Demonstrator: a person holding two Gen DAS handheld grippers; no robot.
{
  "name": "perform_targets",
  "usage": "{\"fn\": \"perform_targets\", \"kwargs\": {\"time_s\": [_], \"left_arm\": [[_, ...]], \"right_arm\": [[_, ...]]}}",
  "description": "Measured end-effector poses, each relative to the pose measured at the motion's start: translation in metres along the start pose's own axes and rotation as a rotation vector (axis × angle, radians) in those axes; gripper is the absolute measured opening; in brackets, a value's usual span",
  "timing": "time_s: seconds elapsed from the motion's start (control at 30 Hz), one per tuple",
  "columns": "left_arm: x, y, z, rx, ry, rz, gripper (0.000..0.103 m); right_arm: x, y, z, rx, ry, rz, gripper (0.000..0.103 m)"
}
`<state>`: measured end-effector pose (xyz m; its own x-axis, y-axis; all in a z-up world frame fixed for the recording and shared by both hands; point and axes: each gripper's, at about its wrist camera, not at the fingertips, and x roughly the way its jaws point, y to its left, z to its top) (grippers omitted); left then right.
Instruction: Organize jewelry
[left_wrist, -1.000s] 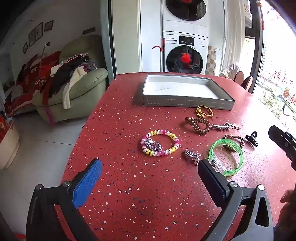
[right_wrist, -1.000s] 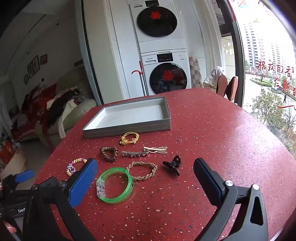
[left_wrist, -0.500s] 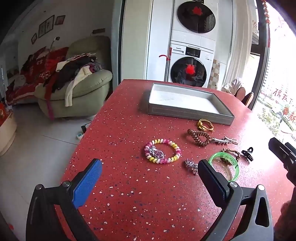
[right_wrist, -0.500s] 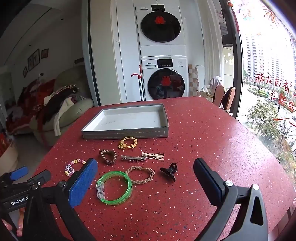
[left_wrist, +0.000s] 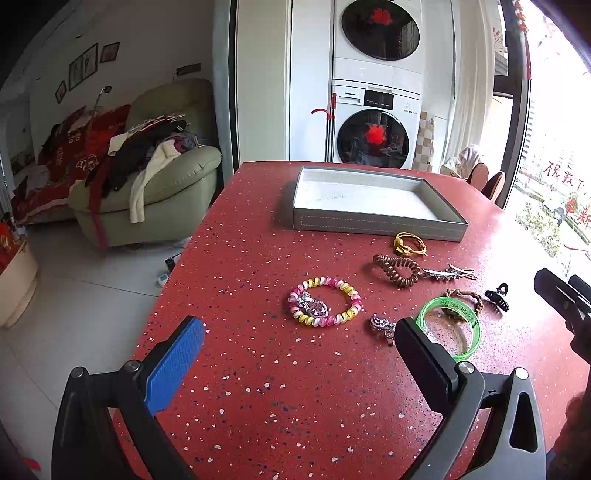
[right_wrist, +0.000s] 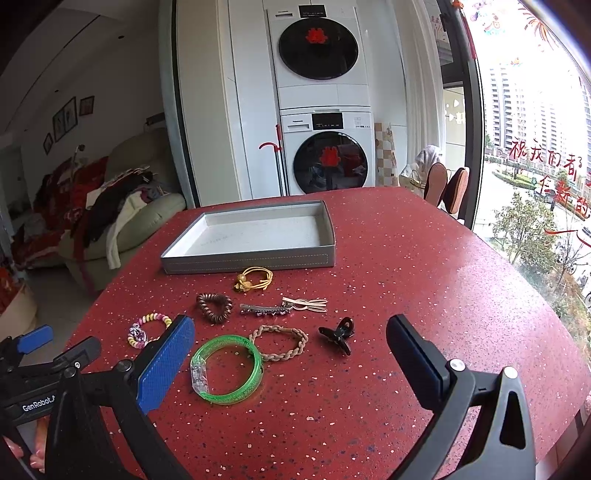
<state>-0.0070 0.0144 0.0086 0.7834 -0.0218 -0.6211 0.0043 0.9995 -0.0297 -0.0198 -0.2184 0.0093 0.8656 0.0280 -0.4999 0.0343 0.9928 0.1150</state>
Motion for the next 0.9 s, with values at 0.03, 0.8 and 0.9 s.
{"fn": "perform_targets", "kwargs": {"time_s": [0.03, 0.8, 0.9], "left_arm": [[0.000, 0.000, 0.000, 0.000, 0.002, 0.001, 0.103], [0.011, -0.002, -0.001, 0.009, 0.050, 0.005, 0.103], [0.011, -0.001, -0.002, 0.004, 0.055, 0.006, 0.103]], "right_arm": [[0.000, 0.000, 0.000, 0.000, 0.002, 0.001, 0.103], [0.006, 0.001, -0.003, 0.005, 0.019, 0.008, 0.103], [0.006, 0.001, -0.003, 0.005, 0.019, 0.007, 0.103]]}}
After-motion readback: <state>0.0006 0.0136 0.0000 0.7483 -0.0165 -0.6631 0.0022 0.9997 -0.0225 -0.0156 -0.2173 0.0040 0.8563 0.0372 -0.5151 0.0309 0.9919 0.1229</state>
